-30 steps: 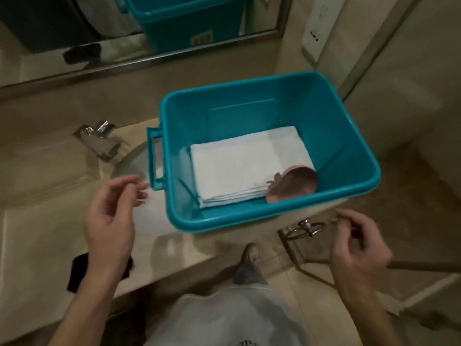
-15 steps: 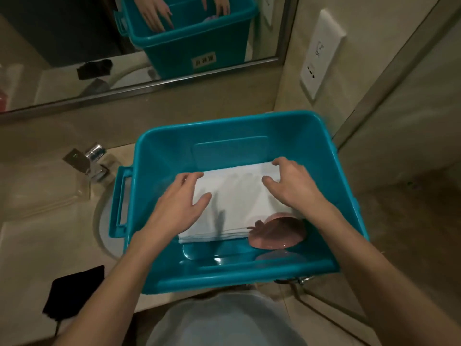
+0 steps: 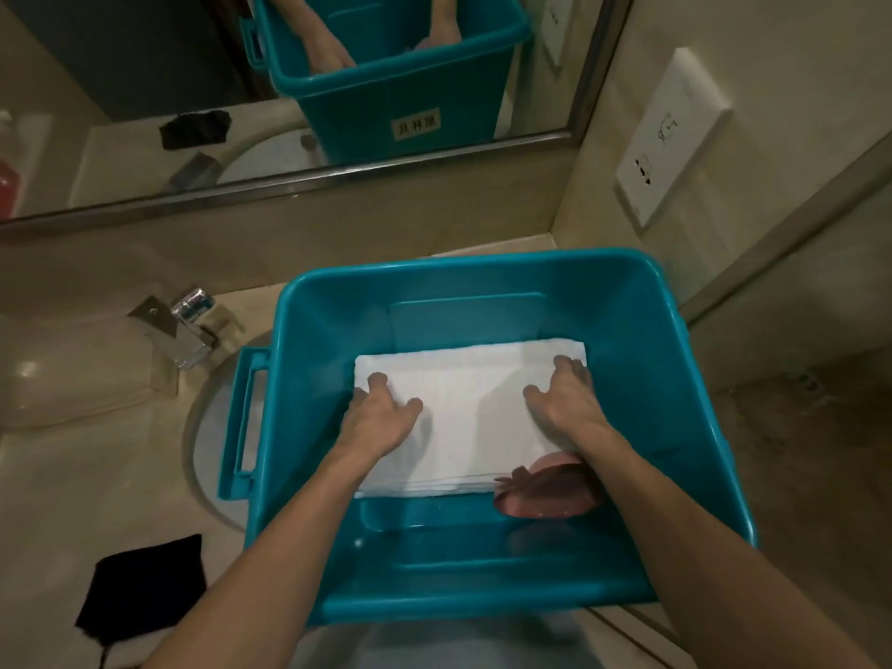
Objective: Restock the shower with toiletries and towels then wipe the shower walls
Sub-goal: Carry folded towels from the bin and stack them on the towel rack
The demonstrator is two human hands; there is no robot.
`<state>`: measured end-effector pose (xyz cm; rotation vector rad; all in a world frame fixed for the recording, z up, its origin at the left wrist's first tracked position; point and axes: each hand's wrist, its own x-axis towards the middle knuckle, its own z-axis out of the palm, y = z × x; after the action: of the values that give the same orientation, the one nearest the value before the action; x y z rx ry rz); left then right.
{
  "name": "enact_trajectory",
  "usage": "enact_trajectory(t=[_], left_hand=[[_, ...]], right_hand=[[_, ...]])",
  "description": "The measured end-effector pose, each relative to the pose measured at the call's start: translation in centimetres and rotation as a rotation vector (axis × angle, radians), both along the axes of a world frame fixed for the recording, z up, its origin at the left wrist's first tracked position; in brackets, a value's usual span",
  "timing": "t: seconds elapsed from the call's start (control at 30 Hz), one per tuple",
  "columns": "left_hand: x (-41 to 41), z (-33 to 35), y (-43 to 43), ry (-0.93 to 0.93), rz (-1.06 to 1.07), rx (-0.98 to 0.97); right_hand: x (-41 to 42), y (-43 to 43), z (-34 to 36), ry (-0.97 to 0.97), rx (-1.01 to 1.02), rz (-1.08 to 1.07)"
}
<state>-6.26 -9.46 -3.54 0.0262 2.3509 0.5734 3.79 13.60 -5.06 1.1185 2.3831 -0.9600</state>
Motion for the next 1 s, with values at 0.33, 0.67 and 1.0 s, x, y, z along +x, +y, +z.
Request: enact_trajectory(t=[0.33,0.67,1.0], left_hand=[[1.0,-0.2,0.5,-0.142,0.413,0.253],[-1.3,-1.4,1.7,-0.201,0.686,0.239],[-0.3,-3.0,2.0,-0.202,0.647,0.17]], right_hand=[[-0.7,0.0,0.0,-0.111,0.028,0.065],[-2.9,0.7,0.4,-0.174,-0.006,-0.049],[-3.1,2.3,0.2,-0.187,0.053,-0.079]])
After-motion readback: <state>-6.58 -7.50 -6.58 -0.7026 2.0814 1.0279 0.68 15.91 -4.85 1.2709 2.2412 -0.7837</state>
